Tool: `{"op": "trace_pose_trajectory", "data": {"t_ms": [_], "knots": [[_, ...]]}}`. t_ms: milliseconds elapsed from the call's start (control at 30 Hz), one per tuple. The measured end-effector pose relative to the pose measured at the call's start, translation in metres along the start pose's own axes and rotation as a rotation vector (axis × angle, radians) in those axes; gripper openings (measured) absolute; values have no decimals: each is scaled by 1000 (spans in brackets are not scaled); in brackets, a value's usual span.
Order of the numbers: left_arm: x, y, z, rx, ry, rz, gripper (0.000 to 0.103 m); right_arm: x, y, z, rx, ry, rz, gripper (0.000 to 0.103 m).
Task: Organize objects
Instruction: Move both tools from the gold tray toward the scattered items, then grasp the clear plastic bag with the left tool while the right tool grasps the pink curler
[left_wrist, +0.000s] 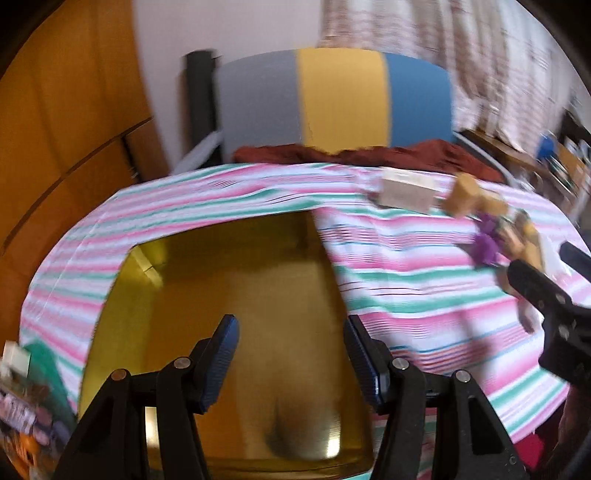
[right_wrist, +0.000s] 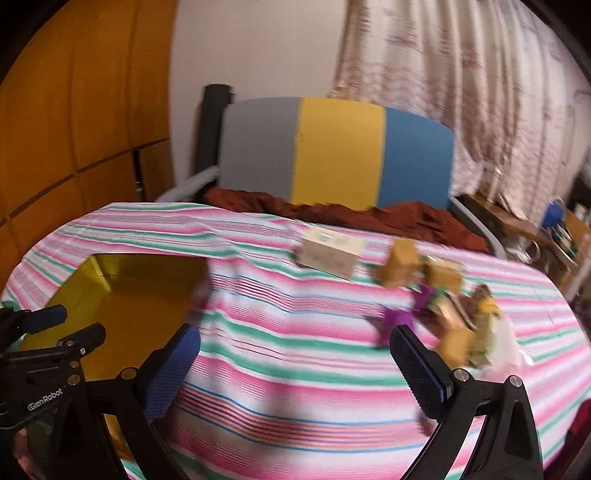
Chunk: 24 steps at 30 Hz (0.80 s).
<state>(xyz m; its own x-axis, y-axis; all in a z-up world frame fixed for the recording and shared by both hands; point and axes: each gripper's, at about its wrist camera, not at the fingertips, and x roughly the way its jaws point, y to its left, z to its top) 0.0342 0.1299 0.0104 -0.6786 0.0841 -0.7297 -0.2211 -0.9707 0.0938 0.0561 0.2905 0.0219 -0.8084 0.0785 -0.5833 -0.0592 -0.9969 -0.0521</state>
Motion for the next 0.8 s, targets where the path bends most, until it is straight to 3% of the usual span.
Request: {"op": "trace_pose_trajectory", "data": {"t_ms": [133,200,500,667,800], "knots": [[0,-41,5,91,-11,-79,60,1,-57,-13,71,46,-48,102],[0,-60,8,120,-9,-148,60,4,-87,-21,118,79,-75,94],[20,-127,20,158,87,-377,60,13,-199,-50,307,190,-253,90],[27,-154,21,194,100,-428,60,30,-233,-58,414,285,-247,89],[31,-178,20,236,108,-497,60,41,-244,-63,463,322,-213,71]]}}
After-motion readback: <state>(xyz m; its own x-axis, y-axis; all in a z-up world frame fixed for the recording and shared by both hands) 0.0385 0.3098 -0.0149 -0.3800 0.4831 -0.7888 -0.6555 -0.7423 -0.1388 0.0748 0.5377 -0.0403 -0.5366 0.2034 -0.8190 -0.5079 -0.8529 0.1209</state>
